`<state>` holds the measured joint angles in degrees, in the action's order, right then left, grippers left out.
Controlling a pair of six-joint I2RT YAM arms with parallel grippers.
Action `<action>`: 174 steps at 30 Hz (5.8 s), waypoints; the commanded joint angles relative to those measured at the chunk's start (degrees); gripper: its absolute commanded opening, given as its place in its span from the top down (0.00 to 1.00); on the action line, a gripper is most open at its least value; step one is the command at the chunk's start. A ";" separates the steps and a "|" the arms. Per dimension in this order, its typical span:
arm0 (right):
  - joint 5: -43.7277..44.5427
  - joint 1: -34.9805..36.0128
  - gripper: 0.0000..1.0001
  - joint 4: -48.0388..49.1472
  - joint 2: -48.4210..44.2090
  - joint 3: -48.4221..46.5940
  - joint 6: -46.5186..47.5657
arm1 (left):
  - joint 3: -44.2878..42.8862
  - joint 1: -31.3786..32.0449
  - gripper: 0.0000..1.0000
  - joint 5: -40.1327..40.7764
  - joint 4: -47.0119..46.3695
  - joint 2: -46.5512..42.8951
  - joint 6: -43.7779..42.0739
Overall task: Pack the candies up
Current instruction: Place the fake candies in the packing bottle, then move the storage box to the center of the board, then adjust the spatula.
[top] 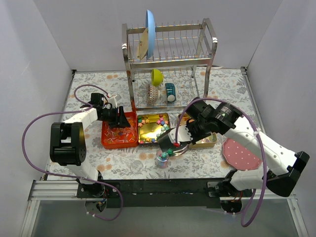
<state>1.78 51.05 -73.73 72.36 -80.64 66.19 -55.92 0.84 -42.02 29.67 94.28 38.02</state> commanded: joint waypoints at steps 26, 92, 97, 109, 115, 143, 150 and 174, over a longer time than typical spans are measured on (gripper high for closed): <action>0.42 -17.90 0.99 18.01 -9.69 -0.40 -25.93 | -1.47 16.56 0.86 -3.42 -2.60 4.24 -5.41; -5.03 -14.57 0.99 3.26 18.84 -21.81 -13.46 | 0.28 8.22 1.00 -16.76 -5.40 -11.40 10.21; -4.42 -12.47 0.99 -0.36 25.54 -27.37 -11.35 | 0.73 6.89 1.00 -26.26 -10.15 -11.49 14.53; -10.12 -8.60 0.99 0.34 28.81 -30.01 -15.21 | 3.10 6.45 0.67 -22.49 -16.31 -9.56 24.02; -12.15 -7.54 0.99 0.00 28.54 -31.68 -17.06 | 3.63 6.45 0.66 -23.45 -19.21 -6.48 26.75; -16.37 -6.84 0.99 0.34 27.92 -32.03 -20.84 | 5.82 5.22 0.63 -29.07 -27.63 -3.76 31.14; -18.30 -6.84 0.99 0.61 29.33 -31.08 -20.41 | 12.75 5.14 0.96 -39.80 -54.32 -2.26 52.74; -44.66 -18.79 0.21 39.80 8.93 6.46 -31.12 | 18.74 -0.40 1.00 -41.74 -64.22 -4.81 64.81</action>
<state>-37.76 32.34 -42.02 79.05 -75.92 37.45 -35.83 0.84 -80.97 -35.77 91.96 103.33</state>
